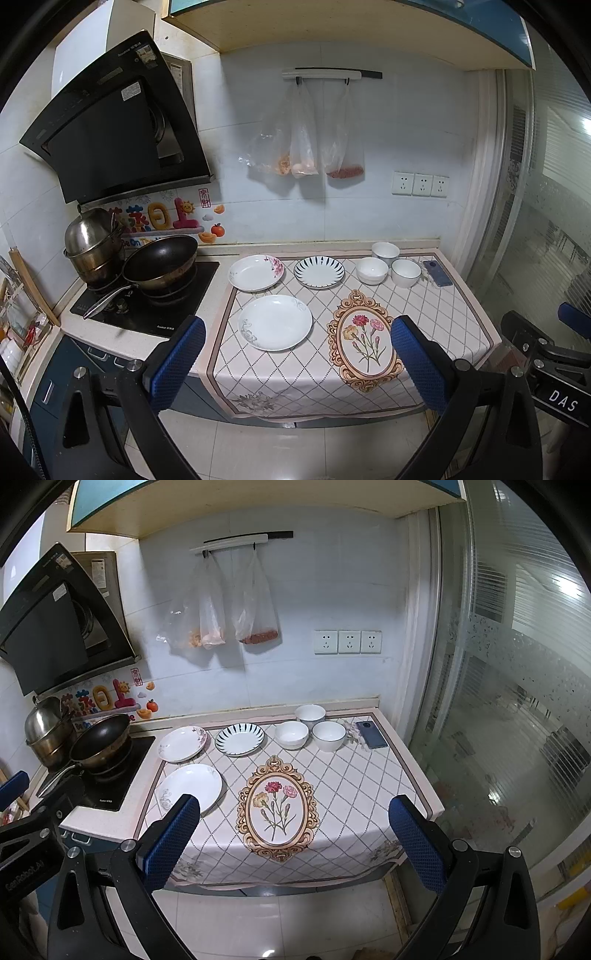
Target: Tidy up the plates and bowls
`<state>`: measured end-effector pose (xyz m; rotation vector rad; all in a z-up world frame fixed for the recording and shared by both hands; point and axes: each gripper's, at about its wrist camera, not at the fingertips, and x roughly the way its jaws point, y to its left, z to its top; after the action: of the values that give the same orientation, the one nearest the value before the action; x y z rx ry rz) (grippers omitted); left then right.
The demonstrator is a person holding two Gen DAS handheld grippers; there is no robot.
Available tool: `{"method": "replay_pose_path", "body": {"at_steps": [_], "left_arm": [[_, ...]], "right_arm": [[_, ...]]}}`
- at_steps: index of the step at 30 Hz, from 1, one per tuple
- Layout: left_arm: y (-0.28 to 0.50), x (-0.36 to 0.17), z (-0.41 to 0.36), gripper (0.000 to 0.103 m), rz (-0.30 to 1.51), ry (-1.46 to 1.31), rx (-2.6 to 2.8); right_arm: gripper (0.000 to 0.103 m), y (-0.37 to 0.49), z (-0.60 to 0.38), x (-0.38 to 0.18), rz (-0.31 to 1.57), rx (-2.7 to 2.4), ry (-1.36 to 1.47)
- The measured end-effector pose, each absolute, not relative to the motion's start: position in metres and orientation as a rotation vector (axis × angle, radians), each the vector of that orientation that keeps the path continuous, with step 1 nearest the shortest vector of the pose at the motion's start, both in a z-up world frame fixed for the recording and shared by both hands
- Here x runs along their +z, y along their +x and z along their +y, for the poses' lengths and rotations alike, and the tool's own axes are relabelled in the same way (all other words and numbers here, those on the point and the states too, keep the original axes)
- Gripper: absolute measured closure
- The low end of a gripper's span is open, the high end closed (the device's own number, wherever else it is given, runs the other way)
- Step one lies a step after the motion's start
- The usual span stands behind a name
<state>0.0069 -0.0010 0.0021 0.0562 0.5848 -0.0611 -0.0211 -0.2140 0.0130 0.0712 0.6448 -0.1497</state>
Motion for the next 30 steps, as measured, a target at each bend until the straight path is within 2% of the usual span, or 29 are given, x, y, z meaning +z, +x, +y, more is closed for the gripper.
{"method": "replay_pose_path", "body": {"at_steps": [12, 18, 24, 30], "left_arm": [[0.007, 0.000, 0.001, 0.000, 0.578, 0.062, -0.061], [0.039, -0.014, 0.021, 0.000, 0.601, 0.047, -0.059], [0.111, -0.066, 0.061, 0.000, 0.775, -0.009, 0.012], [0.195, -0.150, 0.102, 0.000, 0.978, -0.065, 0.110]], "right_arm": [[0.000, -0.018, -0.209, 0.015, 0.646, -0.149, 0.076], [0.000, 0.000, -0.200, -0.001, 0.629, -0.107, 0.123], [0.000, 0.058, -0.183, -0.056, 0.763, -0.009, 0.161], [0.000, 0.150, -0.161, -0.145, 0.961, 0.143, 0.211]]}}
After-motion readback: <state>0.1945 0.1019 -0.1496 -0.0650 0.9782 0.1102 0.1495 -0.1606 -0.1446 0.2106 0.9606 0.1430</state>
